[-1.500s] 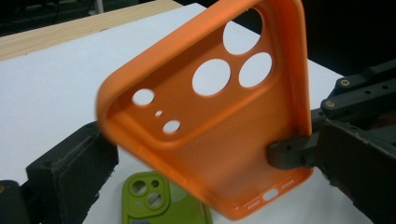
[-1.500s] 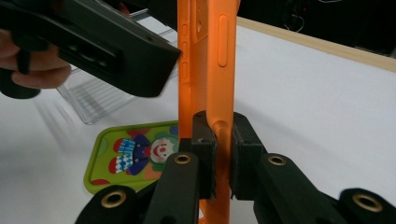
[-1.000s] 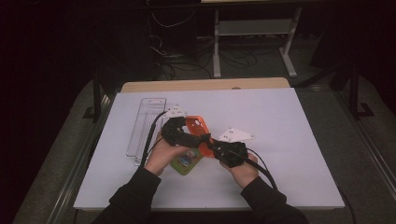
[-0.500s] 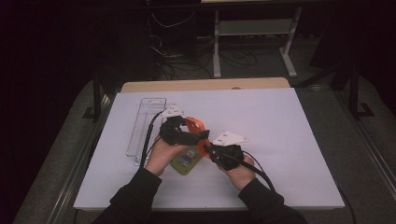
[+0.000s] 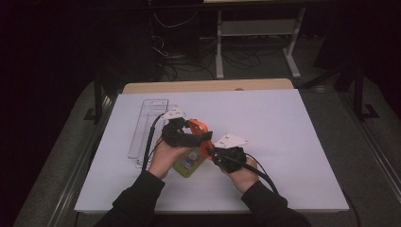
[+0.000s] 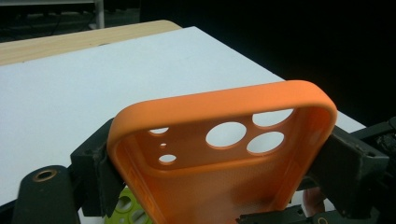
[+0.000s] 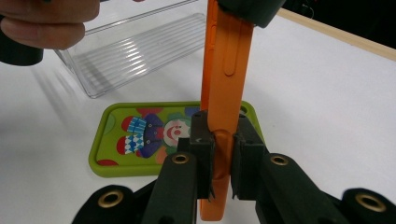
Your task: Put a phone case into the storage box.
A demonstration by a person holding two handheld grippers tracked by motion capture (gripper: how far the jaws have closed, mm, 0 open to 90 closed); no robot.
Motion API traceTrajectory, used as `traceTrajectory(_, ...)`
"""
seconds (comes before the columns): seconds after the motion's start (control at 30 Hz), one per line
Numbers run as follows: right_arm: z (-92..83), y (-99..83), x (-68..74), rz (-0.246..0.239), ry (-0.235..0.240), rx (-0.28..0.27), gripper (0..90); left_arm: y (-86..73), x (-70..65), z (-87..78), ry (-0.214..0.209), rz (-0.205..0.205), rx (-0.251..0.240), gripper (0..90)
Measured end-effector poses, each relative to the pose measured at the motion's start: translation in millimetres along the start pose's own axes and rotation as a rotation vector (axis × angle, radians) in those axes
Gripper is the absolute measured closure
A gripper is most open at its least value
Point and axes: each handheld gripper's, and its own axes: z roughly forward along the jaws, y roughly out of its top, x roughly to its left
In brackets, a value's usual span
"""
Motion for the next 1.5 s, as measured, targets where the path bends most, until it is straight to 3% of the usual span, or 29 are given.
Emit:
traceTrajectory(0.13, 0.2, 0.4, -0.5, -0.003, 0.007, 0.003, 76.1, 0.6, -0.7, -0.4, -0.003, 0.001, -0.003, 15.5)
traceTrajectory(0.23, -0.1, 0.9, -2.1, -0.007, 0.044, 0.009, 63.6, 0.8, -1.1, -0.6, -0.002, -0.002, -0.016, 15.8)
traceTrajectory(0.43, -5.9, 2.9, -10.1, 0.01, 0.067, 0.02, 44.4, 1.8, 2.0, -4.1, 0.005, -0.022, -0.031, 15.9)
traceTrajectory(0.47, -7.0, 2.4, -13.4, -0.003, 0.064, 0.025, 41.9, 2.2, 2.7, -5.1, 0.006, -0.019, -0.029, 15.9)
traceTrajectory(0.63, -13.2, -2.0, -29.0, 0.034, 0.071, 0.085, 30.9, 3.1, 3.9, -7.8, 0.012, -0.011, -0.034, 16.0)
traceTrajectory(0.83, -24.7, -8.4, -49.8, 0.071, 0.076, 0.096, 16.5, 3.3, 3.3, -8.1, 0.007, -0.006, -0.043, 15.9)
traceTrajectory(0.87, -26.1, -10.3, -53.5, 0.06, 0.069, 0.09, 14.1, 3.6, 3.0, -8.4, 0.007, -0.002, -0.042, 16.0)
traceTrajectory(0.97, -31.2, -17.8, -58.9, 0.041, 0.019, 0.085, 11.5, 4.0, 1.8, -9.4, 0.001, -0.002, -0.038, 15.9)
traceTrajectory(1.13, -41.2, -31.1, -67.8, 0.051, 0.015, 0.083, 1.8, 4.9, 2.1, -10.4, -0.002, 0.008, -0.041, 16.0)
traceTrajectory(1.5, -68.0, -59.1, -84.9, 0.062, -0.022, 0.03, 0.0, 6.6, 1.5, -10.6, -0.004, 0.013, -0.04, 15.9)
